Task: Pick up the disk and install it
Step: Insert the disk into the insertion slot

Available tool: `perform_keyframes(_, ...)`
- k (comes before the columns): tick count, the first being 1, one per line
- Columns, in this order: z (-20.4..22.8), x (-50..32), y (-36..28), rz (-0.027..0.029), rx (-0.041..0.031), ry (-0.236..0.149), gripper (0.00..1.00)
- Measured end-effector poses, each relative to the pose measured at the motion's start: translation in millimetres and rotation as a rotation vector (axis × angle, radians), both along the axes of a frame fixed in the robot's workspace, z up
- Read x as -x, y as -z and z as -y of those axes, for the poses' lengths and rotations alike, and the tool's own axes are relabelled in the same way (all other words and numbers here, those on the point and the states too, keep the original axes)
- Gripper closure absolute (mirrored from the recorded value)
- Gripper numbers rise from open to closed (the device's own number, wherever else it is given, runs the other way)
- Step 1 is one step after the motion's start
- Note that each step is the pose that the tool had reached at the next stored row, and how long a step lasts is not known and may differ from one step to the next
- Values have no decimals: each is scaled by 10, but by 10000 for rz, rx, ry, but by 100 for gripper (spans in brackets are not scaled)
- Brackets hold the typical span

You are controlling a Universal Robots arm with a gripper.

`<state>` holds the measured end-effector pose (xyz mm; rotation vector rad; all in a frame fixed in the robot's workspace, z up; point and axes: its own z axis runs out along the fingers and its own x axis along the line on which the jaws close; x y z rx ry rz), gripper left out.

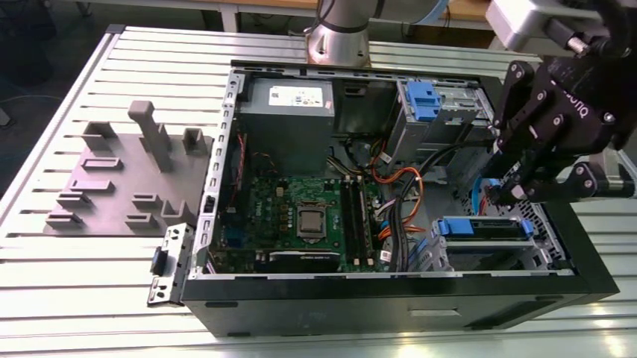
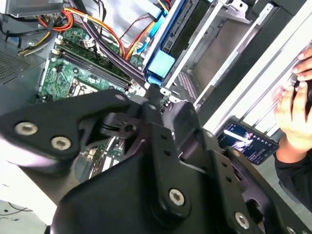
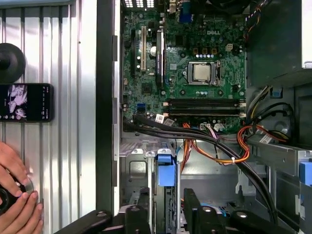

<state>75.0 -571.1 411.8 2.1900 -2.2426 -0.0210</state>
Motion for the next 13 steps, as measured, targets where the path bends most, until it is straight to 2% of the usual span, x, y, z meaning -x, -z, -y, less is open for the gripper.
perform_keyframes(2,2,0,36,0,1,0,70)
perform_keyframes(3,3,0,54,0,1,-1,70)
perform_keyframes(5,3,-1,91,0,0,-15,82)
perform_keyframes(6,4,-2,110,0,0,-26,82)
perform_keyframes(7,4,-3,127,0,1,-39,87)
perform_keyframes(13,4,-17,236,0,1,-80,89)
